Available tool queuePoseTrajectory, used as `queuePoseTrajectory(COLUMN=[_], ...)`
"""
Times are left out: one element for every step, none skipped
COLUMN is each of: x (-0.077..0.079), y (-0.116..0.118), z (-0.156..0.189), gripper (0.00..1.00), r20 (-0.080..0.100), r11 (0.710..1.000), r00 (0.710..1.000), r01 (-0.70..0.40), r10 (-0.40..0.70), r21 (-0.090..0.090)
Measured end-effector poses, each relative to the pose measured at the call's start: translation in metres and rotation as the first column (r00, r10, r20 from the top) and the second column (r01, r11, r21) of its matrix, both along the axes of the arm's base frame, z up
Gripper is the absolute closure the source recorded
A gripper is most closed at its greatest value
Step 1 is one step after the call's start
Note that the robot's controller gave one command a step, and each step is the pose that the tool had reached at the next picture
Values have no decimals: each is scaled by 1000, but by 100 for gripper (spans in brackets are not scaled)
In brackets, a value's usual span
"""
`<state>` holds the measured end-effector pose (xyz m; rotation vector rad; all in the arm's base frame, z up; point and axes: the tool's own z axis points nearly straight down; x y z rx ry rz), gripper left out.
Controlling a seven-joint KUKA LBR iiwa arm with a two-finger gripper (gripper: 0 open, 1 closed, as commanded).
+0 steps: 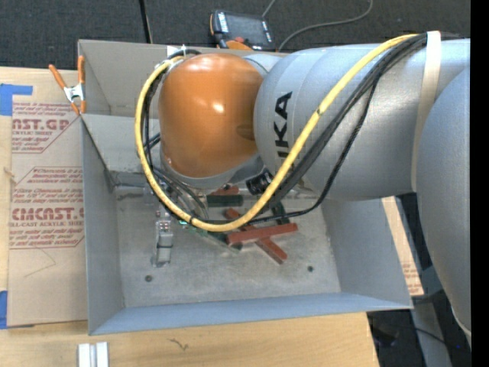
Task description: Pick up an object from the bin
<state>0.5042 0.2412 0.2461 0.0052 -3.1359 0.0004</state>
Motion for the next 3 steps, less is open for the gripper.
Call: queuePoseTrajectory(x=[29, 35, 37], y=[-82, -155, -151], z=[-30, -180, -174], gripper=[0, 0, 100], r20=[5, 4, 12], r11=[997, 997, 997], r00=[997, 997, 997], r01=[-73, -74, -77], r10=[73, 74, 77], r21=[-3, 0, 4])
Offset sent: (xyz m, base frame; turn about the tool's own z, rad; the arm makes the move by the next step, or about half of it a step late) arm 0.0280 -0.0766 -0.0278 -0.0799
